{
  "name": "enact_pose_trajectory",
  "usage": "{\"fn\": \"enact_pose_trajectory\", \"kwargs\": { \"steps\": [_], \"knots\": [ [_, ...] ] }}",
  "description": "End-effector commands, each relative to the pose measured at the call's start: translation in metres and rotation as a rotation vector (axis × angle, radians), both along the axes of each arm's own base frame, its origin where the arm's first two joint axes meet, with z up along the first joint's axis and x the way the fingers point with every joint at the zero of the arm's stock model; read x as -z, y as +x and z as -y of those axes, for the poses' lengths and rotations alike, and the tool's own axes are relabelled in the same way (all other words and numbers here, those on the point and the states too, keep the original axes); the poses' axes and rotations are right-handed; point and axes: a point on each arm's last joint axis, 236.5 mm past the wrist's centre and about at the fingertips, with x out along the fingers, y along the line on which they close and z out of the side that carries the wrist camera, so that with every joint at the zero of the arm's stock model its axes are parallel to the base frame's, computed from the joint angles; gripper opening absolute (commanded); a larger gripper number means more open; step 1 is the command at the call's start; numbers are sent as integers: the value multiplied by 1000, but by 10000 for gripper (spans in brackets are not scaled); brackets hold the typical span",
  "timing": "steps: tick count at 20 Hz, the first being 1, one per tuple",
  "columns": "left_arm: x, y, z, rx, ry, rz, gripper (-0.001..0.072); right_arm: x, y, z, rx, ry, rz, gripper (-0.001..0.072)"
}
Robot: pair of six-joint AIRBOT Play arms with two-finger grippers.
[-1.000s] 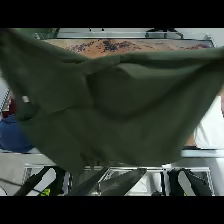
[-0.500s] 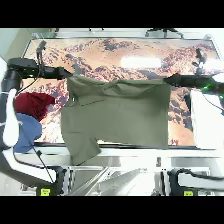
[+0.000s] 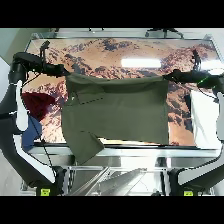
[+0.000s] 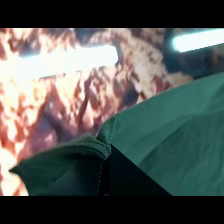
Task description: Fold the shirts.
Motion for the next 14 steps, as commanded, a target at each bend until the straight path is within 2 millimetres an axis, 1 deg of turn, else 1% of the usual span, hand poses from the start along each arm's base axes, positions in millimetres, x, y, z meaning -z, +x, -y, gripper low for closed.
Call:
{"fn": "enact_pose_trajectory", "kwargs": {
  "steps": [1,3,5,6,7,10,12,14],
  "knots": [
    [33,-36,-14,13,104,-186,15,31,-29,14,-72,-101,-124,16],
    [51,-60,-14,22,105,-292,15,49,-50,20,-107,-150,-208,16],
    [69,-79,-23,0,152,-361,15,64,-70,23,-139,-177,-284,16],
    [76,-86,-32,-21,194,-379,15,71,-76,23,-146,-183,-306,16],
    [80,-89,-38,-41,221,-377,15,77,-80,24,-147,-188,-319,16],
    [85,-80,-40,-85,229,-300,15,89,-81,23,-123,-192,-325,16],
    [89,-72,-32,-76,234,-268,15,91,-82,19,-129,-194,-328,17],
    [96,-71,-26,-62,238,-272,15,94,-85,15,-132,-193,-342,17]
  ]
}}
